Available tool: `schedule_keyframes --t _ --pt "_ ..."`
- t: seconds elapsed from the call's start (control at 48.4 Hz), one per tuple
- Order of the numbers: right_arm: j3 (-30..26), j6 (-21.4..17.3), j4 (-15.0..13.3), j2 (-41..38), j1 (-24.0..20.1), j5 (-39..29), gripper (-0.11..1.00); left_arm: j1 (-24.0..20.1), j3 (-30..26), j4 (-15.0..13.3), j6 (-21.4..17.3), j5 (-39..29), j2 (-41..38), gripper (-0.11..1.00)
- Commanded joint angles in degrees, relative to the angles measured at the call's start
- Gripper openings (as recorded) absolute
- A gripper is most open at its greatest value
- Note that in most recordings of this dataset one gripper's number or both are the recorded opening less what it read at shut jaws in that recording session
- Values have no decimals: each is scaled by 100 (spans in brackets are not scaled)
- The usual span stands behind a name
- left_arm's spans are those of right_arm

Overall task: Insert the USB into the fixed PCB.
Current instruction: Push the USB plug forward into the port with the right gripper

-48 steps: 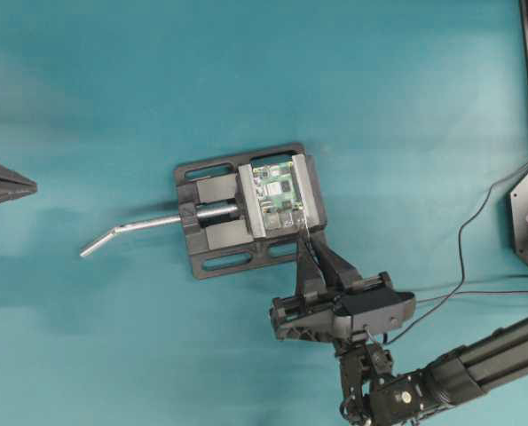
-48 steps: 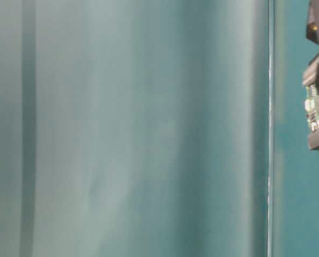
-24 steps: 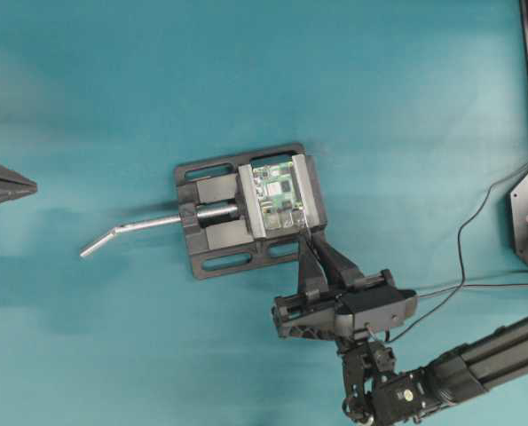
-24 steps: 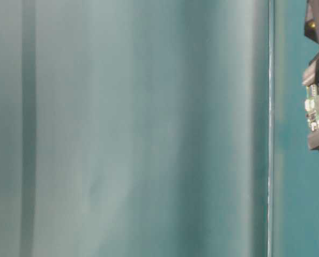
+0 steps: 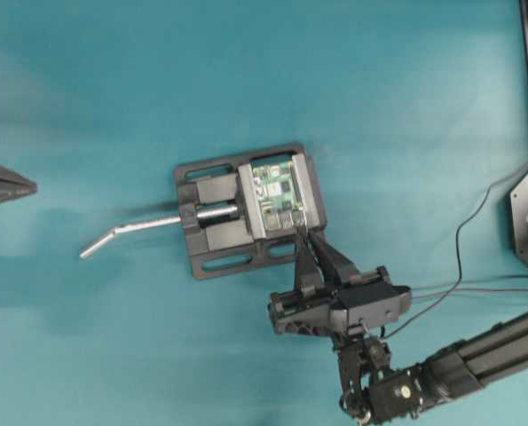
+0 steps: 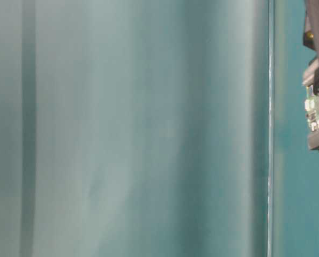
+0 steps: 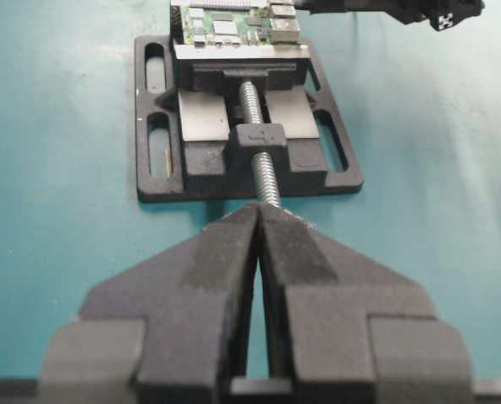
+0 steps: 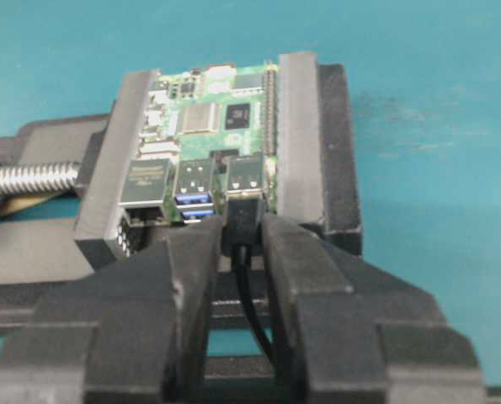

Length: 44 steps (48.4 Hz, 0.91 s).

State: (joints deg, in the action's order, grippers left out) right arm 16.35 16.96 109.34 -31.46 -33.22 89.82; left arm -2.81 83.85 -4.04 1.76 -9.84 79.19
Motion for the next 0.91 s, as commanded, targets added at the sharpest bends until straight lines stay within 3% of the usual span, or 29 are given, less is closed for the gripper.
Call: schedule_keyframes --t 0.0,0.889 --pt "-44 0 -132 185 316 26 19 18 -132 26 9 26 -35 1" --pt "0 53 -123 211 211 0 19 9 -132 26 9 26 -35 1"
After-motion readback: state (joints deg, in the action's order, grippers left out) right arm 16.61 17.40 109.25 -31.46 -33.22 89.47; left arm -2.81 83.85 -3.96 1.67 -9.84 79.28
